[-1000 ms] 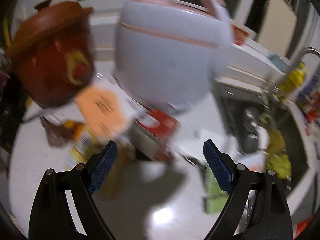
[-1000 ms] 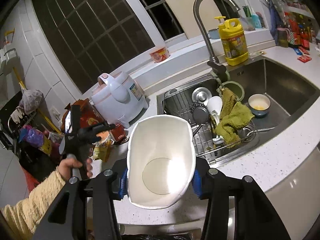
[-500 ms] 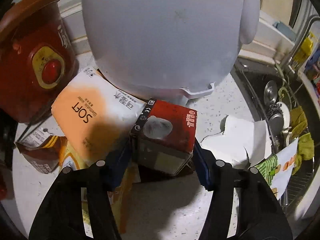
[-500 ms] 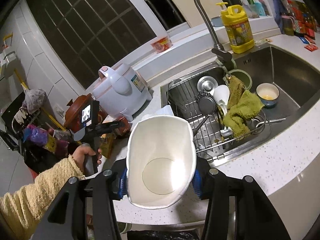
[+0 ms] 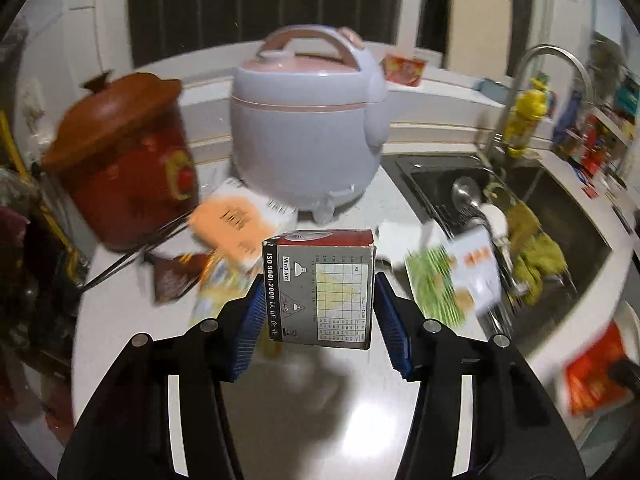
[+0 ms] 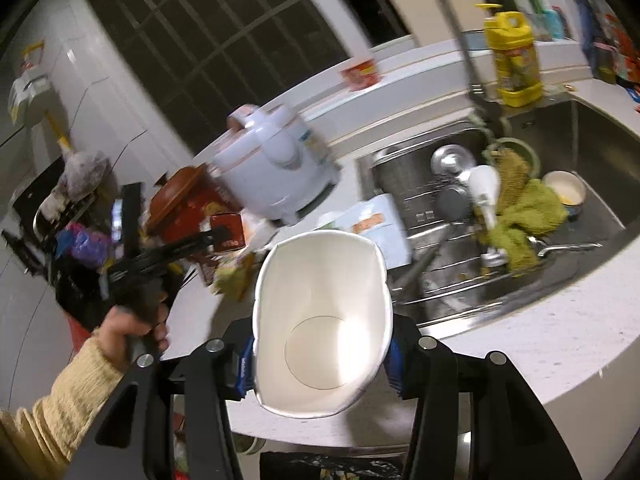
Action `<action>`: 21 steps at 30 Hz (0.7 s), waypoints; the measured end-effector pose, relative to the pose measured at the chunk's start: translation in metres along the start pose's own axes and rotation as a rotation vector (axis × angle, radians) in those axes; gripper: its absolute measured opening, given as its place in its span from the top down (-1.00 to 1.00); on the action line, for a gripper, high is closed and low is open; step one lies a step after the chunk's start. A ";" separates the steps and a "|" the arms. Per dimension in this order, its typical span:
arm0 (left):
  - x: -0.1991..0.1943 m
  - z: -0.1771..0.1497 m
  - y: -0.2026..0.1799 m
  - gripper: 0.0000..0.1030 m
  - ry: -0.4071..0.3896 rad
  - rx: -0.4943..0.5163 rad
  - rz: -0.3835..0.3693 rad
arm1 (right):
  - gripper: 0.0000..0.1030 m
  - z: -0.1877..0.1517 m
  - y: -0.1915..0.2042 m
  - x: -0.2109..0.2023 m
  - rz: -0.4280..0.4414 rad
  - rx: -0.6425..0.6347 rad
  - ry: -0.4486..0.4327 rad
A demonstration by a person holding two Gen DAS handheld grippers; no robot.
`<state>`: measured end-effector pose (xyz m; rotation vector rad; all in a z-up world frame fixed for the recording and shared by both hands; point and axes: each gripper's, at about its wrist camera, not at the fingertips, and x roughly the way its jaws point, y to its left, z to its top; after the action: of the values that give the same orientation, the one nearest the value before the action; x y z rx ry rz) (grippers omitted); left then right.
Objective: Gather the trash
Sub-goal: 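Grasp the red box with the left tool while the right tool holds the cup, then drop the red box from the left tool into the trash bag while the right tool drops the cup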
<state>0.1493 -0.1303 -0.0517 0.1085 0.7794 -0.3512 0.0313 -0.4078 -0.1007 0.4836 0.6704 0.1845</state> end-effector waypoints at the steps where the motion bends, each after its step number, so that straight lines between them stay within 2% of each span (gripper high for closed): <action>1: -0.021 -0.014 0.008 0.00 -0.006 -0.006 -0.009 | 0.05 -0.003 0.012 0.004 0.016 -0.026 0.013; 4: -0.065 -0.054 0.029 0.00 0.000 -0.036 -0.054 | 0.05 -0.019 0.050 0.015 0.089 -0.098 0.074; 6: -0.096 -0.095 0.046 0.00 0.030 -0.027 -0.080 | 0.05 -0.032 0.070 0.019 0.126 -0.155 0.115; 8: -0.113 -0.132 0.059 0.00 0.089 -0.026 -0.087 | 0.05 -0.054 0.094 0.025 0.175 -0.226 0.181; 11: -0.122 -0.199 0.077 0.00 0.240 -0.024 -0.063 | 0.05 -0.095 0.117 0.036 0.235 -0.259 0.307; 14: -0.103 -0.272 0.095 0.00 0.403 -0.087 -0.066 | 0.05 -0.142 0.126 0.056 0.217 -0.247 0.433; 16: -0.081 -0.314 0.103 0.00 0.476 -0.131 -0.074 | 0.05 -0.180 0.125 0.081 0.182 -0.224 0.524; 19: -0.022 -0.383 0.114 0.02 0.591 -0.184 -0.086 | 0.05 -0.238 0.114 0.120 0.101 -0.231 0.622; 21: 0.013 -0.414 0.119 0.02 0.642 -0.207 -0.079 | 0.05 -0.284 0.097 0.157 0.018 -0.234 0.687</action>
<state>-0.0778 0.0708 -0.3584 -0.0086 1.4530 -0.3091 -0.0288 -0.1681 -0.3330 0.1909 1.2981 0.4510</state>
